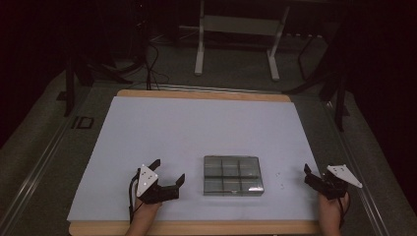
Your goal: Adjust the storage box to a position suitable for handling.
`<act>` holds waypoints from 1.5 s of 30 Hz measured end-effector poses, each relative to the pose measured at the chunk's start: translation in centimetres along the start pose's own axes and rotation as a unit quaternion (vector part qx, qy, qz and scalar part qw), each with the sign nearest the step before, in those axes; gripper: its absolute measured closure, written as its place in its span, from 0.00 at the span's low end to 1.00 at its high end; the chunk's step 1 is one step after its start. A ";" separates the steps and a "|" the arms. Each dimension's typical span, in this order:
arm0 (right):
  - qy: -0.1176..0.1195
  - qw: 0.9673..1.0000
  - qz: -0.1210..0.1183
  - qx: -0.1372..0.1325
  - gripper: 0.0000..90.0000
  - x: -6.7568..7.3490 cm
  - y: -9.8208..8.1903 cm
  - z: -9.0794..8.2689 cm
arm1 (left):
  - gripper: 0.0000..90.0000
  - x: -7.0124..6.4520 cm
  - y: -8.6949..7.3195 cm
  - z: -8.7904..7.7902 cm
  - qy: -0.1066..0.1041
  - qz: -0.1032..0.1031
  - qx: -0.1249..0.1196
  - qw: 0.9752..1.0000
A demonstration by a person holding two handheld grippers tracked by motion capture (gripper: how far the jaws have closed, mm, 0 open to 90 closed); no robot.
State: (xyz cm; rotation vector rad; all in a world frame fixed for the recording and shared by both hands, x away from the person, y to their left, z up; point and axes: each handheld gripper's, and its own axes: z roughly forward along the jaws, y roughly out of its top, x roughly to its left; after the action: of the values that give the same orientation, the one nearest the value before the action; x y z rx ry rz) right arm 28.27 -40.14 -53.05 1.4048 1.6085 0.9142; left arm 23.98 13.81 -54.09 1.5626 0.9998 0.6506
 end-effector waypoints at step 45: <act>0.281 0.953 -0.108 0.042 0.71 5.5 1.5 -0.5 | 0.51 -1.7 2.0 3.1 -0.130 0.071 0.143 0.979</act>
State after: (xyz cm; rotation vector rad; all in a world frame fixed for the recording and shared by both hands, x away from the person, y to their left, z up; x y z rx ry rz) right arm 28.02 -34.53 -52.08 1.0400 2.1936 1.1924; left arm 26.24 10.77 -52.67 1.9295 0.8145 0.3945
